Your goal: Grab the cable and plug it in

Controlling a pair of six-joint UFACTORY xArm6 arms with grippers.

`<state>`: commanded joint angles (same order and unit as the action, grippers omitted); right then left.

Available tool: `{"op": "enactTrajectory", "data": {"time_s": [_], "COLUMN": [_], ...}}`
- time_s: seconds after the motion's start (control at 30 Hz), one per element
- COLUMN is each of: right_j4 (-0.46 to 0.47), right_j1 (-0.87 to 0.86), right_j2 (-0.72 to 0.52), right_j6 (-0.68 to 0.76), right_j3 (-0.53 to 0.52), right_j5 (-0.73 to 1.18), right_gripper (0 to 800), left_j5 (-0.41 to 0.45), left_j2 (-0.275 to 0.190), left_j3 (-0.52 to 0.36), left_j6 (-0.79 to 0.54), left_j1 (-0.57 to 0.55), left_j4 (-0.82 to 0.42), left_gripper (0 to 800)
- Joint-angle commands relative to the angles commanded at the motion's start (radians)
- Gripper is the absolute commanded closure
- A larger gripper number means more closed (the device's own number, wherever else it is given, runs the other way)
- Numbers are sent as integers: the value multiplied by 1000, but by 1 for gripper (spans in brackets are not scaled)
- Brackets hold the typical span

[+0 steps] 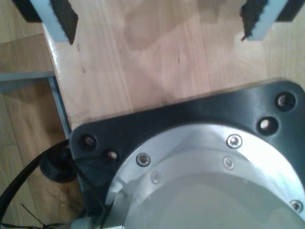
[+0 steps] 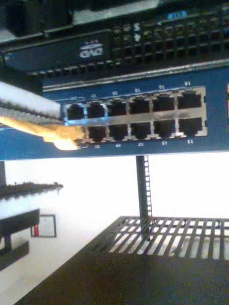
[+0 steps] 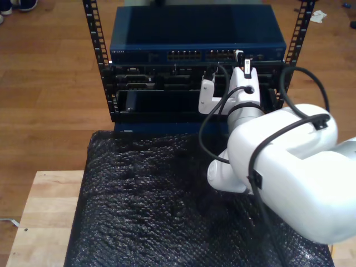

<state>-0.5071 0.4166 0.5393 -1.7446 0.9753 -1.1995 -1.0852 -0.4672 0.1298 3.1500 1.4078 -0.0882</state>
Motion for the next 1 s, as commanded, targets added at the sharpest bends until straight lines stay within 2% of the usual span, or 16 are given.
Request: {"op": "enactTrajectory", "data": {"time_s": [0.07,0.27,0.47,0.6,0.83,1.0], "right_j4": [0,0,9,28,141,206], "right_j1": [0,-2,-28,-89,-247,-393], "right_j2": [-55,-199,-339,-433,-578,-675], "right_j6": [0,0,-2,-5,-18,-80], "right_j3": [-48,-147,-212,-235,-245,-245], "right_j5": [55,196,420,583,875,1091], "right_gripper": [402,363,221,180,117,89], "left_j5": [0,0,0,0,0,0], "left_j2": [0,0,0,0,0,0], "left_j3": [0,0,0,0,0,0], "left_j6": [0,0,0,0,0,0], "left_j1": [0,0,0,0,0,0], "left_j4": [0,0,0,0,0,0], "left_gripper": [0,0,0,0,0,0]}}
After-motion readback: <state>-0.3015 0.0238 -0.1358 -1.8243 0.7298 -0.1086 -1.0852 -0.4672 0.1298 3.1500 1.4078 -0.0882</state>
